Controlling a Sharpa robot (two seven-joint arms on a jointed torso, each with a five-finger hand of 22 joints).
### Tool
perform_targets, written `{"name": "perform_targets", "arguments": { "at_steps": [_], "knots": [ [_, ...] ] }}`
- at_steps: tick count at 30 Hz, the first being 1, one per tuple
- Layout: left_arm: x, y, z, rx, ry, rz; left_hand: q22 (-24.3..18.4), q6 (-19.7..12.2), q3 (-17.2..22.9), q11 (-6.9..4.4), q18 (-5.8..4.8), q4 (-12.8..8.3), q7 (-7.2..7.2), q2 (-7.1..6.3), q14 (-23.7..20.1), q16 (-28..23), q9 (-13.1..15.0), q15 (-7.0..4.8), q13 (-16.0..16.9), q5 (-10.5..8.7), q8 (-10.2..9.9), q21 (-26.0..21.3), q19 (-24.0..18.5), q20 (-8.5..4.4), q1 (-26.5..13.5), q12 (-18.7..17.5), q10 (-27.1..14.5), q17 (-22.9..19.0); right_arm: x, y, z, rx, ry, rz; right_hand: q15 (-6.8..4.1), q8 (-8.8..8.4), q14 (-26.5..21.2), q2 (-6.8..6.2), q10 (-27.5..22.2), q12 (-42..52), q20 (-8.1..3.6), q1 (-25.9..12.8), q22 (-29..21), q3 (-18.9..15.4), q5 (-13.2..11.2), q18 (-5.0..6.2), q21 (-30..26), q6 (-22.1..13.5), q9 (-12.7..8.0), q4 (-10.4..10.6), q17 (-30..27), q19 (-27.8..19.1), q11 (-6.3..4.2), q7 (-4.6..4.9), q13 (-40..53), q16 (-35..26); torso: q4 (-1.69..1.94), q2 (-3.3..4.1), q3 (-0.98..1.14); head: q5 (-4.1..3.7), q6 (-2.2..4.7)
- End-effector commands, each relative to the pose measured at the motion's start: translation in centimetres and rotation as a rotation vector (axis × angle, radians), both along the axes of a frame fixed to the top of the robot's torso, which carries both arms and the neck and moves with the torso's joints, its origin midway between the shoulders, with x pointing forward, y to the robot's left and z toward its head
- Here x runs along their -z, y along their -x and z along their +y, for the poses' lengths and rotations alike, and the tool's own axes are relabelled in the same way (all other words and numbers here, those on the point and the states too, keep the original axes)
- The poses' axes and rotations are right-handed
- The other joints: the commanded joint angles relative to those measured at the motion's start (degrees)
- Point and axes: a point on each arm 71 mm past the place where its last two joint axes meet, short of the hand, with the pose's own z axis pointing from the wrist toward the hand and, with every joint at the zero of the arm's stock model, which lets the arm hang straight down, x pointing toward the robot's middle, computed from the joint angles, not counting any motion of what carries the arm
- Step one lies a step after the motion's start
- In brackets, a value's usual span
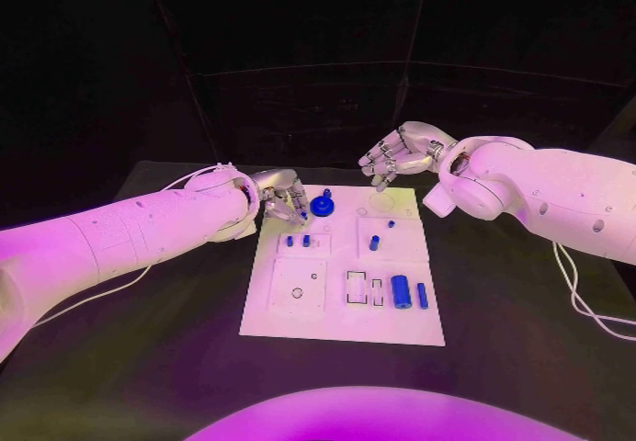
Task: Assemble the parts on the task board
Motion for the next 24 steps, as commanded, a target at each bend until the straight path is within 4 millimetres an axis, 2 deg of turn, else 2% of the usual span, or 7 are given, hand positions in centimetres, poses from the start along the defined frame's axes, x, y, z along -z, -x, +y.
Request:
{"name": "perform_targets", "arguments": {
  "at_steps": [1,11,24],
  "knots": [
    [0.27,0.03,-0.01,0.023,-0.038,0.014,-0.06,0.50,0.18,-0.11,-0.54,-0.27,0.02,-0.19,1.15,-0.23,-0.08,-0.09,0.06,-0.15,-0.15,-0.04,0.12,-0.03,-0.22,-0.13,0.42,-0.03,-0.26,-0.04,0.05,-0.007,-0.012,-0.017,0.08,0.21,-0.49,0.17,-0.37,0.35,-0.01,-0.26,-0.07,0.05,0.18,0.45,-0.35,-0.47,0.09,0.25,-0.07,0.20,-0.07,0.11,0.03,0.24,0.02,-0.01,0.01,-0.10,-0.01],
    [0.67,-0.04,-0.32,0.025,-0.070,0.026,-0.10,0.51,0.17,-0.12,-0.53,-0.33,-0.01,-0.27,1.13,-0.26,-0.10,-0.09,0.06,-0.15,-0.17,-0.09,0.09,-0.03,-0.22,-0.17,0.45,-0.13,-0.28,-0.04,0.11,-0.011,-0.014,-0.020,0.05,0.25,-0.45,0.22,-0.35,0.40,-0.02,-0.24,-0.09,0.08,0.21,0.46,-0.38,-0.43,0.10,0.28,-0.07,0.23,-0.09,0.09,0.04,0.29,0.07,0.00,-0.08,-0.19,-0.11],
    [0.95,-0.12,-0.51,0.023,-0.082,0.035,-0.12,0.53,0.18,-0.13,-0.52,-0.34,-0.02,-0.27,1.13,-0.26,-0.10,-0.10,0.06,-0.15,-0.17,-0.11,0.07,-0.03,-0.22,-0.17,0.46,-0.12,-0.28,-0.03,0.16,-0.012,-0.015,-0.020,0.02,0.28,-0.41,0.25,-0.33,0.45,-0.04,-0.18,-0.11,0.13,0.25,0.48,-0.40,-0.40,0.10,0.27,-0.08,0.27,-0.12,0.07,0.04,0.34,0.03,0.01,-0.01,-0.15,-0.17]
  ]
}}
